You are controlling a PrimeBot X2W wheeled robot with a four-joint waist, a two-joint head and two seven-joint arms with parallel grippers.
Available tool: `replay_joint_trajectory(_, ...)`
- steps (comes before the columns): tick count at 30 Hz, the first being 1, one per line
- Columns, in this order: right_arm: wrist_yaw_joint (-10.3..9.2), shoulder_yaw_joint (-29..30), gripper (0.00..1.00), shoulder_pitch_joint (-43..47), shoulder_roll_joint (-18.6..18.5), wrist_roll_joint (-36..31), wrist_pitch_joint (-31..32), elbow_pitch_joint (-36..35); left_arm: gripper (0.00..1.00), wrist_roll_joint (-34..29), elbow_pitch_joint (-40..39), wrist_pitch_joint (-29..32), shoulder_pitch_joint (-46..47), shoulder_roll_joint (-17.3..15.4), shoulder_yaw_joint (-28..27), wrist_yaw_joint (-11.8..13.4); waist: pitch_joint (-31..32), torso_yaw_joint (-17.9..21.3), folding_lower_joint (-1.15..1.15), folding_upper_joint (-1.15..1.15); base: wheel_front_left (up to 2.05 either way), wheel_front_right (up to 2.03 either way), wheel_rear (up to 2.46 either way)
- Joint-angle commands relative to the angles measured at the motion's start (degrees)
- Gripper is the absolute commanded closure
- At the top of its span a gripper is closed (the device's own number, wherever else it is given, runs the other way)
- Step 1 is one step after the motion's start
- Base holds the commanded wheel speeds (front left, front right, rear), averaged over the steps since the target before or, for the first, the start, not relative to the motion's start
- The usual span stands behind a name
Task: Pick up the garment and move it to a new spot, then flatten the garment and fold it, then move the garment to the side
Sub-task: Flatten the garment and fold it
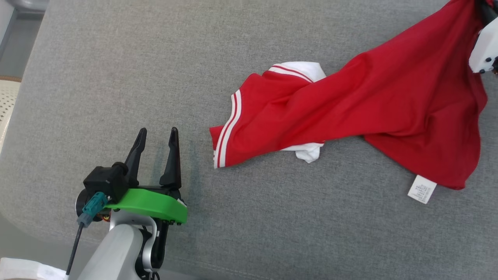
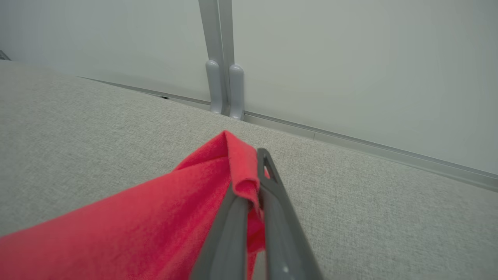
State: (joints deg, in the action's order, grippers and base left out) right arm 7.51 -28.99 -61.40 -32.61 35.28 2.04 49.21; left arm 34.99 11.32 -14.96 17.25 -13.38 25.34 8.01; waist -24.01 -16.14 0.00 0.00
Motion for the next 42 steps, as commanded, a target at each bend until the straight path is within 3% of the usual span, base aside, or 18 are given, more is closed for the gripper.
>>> replay_joint_trajectory(1, -0.04, -0.4, 1.00, -1.4, 0.1, -0.4, -1.6, 1.6, 0.00, -0.7, 0.3, -0.3, 1.2, 0.2, -0.1, -0.4, -1.6, -1.5, 0.00, 0.00, 0.00, 0.00, 0.00)
replay_joint_trajectory(3, -0.05, -0.8, 1.00, -2.3, 0.8, -0.7, -3.8, 4.1, 0.00, -1.1, 0.8, -0.3, 1.5, 0.5, -0.2, -0.5, -1.3, -1.1, 0.00, 0.00, 0.00, 0.00, 0.00)
replay_joint_trajectory(4, -0.05, -0.8, 0.94, -2.6, 1.2, -0.7, -5.0, 5.0, 0.00, -1.3, 0.9, -0.3, 1.6, 0.5, -0.3, -0.5, -1.0, -0.8, 0.00, 0.00, 0.00, 0.00, 0.00)
replay_joint_trajectory(5, -0.05, -1.1, 0.00, -2.6, 1.9, -0.4, -6.1, 6.1, 0.00, -1.4, 1.1, -0.3, 1.6, 0.5, -0.4, -0.7, -0.4, -0.4, 0.00, 0.00, 0.00, 0.00, 0.00)
replay_joint_trajectory(11, -0.04, -4.0, 0.00, 0.7, 5.0, 0.5, -15.4, 5.8, 0.00, -1.7, 2.4, -0.2, -0.7, -0.7, -1.2, -0.9, 5.8, 3.3, 0.00, 0.00, 0.00, 0.00, 0.00)
replay_joint_trajectory(19, -0.05, -3.0, 0.00, 10.8, 6.0, 1.8, -17.2, -6.1, 0.00, -0.6, 1.9, 1.3, -4.5, -3.4, -1.9, -0.1, 14.0, 9.0, 0.00, 0.00, 0.00, 0.00, 0.00)
replay_joint_trajectory(26, -0.04, 7.3, 0.00, 28.2, 6.8, 0.0, -17.2, -22.8, 0.00, -0.3, -1.2, 3.9, -7.6, -5.1, -1.2, 0.7, 17.1, 12.4, 0.00, 0.00, 0.00, 0.00, 0.00)
replay_joint_trajectory(31, -0.04, 15.2, 0.00, 41.8, 10.6, -3.0, -17.2, -31.6, 0.00, 0.1, -2.6, 4.1, -9.1, -5.4, -1.5, 1.4, 18.1, 13.6, 0.00, 0.00, 0.00, 0.00, 0.00)
replay_joint_trajectory(37, -0.04, 17.9, 0.00, 51.3, 14.0, -5.2, -16.5, -32.9, 0.00, 0.3, -3.4, 4.8, -9.9, -5.7, -0.8, 1.6, 18.7, 14.2, 0.00, 0.00, 0.00, 0.00, 0.00)
replay_joint_trajectory(42, -0.04, 17.0, 0.00, 52.5, 15.1, -6.0, -11.5, -30.4, 0.00, 0.1, -3.9, 5.3, -9.5, -5.7, -0.2, 1.5, 18.1, 14.0, 0.00, 0.00, 0.00, 0.00, 0.00)
